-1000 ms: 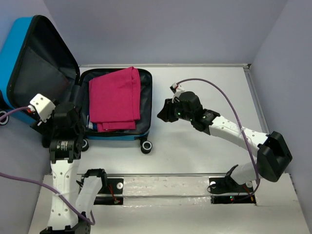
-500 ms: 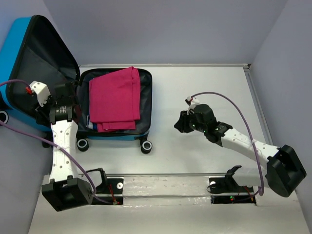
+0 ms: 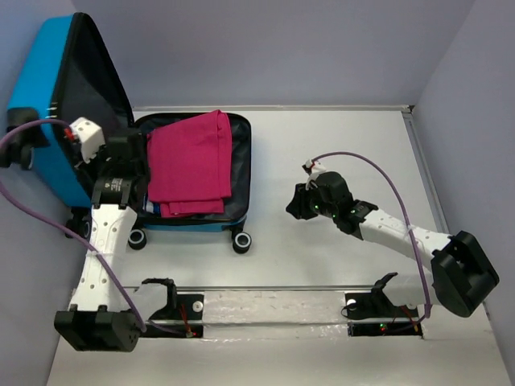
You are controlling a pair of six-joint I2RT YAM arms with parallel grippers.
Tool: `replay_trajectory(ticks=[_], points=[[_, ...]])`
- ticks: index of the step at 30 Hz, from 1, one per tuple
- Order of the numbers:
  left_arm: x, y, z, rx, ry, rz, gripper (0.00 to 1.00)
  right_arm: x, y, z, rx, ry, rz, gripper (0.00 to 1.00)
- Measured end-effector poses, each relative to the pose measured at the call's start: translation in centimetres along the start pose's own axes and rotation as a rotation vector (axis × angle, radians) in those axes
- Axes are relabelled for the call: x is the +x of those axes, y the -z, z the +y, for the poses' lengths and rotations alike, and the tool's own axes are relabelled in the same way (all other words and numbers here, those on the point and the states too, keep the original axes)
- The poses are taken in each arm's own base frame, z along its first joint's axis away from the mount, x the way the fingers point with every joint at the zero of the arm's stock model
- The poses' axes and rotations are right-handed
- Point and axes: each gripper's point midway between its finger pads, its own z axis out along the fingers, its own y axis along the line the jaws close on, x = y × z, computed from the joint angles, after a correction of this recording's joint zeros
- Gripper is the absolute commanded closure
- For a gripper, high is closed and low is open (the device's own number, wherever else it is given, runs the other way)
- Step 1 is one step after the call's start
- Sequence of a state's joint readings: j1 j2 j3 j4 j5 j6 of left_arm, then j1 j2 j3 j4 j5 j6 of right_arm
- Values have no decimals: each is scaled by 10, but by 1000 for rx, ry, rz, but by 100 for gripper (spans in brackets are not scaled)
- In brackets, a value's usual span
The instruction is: Pack the luggage
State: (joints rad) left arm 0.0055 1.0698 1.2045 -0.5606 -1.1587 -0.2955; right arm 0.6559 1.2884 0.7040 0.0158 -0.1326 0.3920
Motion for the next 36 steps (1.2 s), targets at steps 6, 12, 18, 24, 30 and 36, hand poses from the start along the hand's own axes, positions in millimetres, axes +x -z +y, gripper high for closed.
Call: replay_trajectory(ticks=[6,12,18,24,30,36], points=[[3,108,-56,414,-193,-173,94,6,-7,-5,18,-12,27,66],[52,217,-93,906,-416,-255,15,2,-11,-2,24,-56,27,60],[74,316,-86,1322,-457,-247,1,-18,-6,-4,73,-81,-22,59],[33,347,-79,1510,-255,-173,46,-28,8,-10,129,-97,-61,89],[-59,249,-102,1210,70,-104,94,-32,12,-8,129,-109,-72,93],[-90,104,-121,848,208,-13,94,-33,12,-7,124,-113,-73,93]])
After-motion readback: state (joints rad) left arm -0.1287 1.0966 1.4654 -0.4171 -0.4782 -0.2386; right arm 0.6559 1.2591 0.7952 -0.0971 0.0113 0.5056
